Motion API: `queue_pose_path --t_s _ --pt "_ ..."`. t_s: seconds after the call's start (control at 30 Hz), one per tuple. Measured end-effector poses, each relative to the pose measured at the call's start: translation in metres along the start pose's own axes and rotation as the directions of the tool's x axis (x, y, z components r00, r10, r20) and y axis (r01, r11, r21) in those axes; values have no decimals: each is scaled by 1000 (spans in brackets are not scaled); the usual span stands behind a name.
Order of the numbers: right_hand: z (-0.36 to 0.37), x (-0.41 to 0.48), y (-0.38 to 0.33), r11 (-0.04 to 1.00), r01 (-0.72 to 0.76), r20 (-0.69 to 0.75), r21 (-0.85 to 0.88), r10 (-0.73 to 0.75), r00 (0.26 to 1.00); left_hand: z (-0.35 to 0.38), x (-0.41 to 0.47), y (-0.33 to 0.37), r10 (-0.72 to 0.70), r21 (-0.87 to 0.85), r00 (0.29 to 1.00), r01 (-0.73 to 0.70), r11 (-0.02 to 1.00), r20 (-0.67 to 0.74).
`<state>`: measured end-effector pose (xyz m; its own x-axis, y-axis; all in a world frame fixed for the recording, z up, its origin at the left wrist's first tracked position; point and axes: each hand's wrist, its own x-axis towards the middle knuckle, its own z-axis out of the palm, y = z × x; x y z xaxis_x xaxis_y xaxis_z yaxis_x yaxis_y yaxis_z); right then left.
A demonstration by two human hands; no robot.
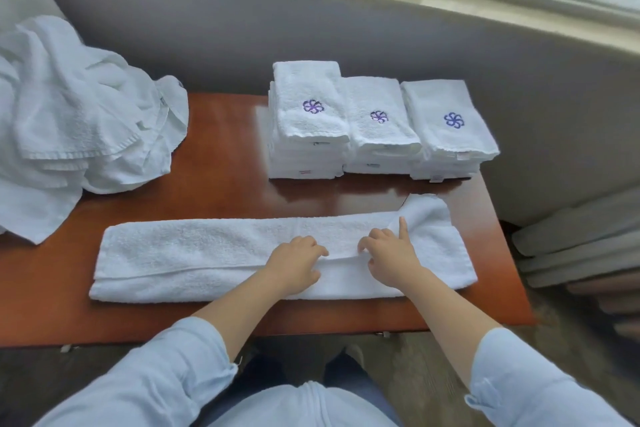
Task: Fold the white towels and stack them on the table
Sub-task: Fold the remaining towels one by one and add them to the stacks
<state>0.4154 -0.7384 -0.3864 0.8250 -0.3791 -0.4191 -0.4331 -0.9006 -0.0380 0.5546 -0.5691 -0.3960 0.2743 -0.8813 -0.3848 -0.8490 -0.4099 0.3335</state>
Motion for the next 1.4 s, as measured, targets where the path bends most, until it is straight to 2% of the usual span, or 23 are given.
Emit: queue_pose_path --t_s 0.23,0.43,0.6,0.7,0.8,0.97,1.13,1.2,1.3,1.4 --pt "0 -5 56 986 78 -39 -151 -84 996 12 24 51 -150 -14 988 150 989 -26" --pt "9 -5 91 965 155 -57 -210 -170 984 23 52 101 -224 46 969 230 972 -105" --pt "6 -11 124 940 162 -96 -300 -199 975 25 67 125 -354 123 930 365 923 -104" --pt "0 -14 142 919 169 -122 -357 -225 967 22 72 129 -376 135 921 387 912 -105" --pt "-8 -18 149 907 188 -114 -377 -247 962 18 75 127 -368 64 920 379 923 -133" --pt "3 -26 153 940 208 68 -271 -196 978 26 68 119 -312 55 943 319 946 -113" --pt "17 -31 162 995 89 244 -42 -76 967 25 70 120 -227 -49 973 229 972 29" --pt "13 -30 160 999 49 213 -3 -48 976 23 68 117 -213 -97 975 219 971 64" --pt "13 -30 149 998 64 24 6 -64 998 24 63 111 -218 -211 972 232 950 86" --pt "17 -29 130 980 135 -89 143 -123 988 28 52 104 -242 -295 970 237 926 18"
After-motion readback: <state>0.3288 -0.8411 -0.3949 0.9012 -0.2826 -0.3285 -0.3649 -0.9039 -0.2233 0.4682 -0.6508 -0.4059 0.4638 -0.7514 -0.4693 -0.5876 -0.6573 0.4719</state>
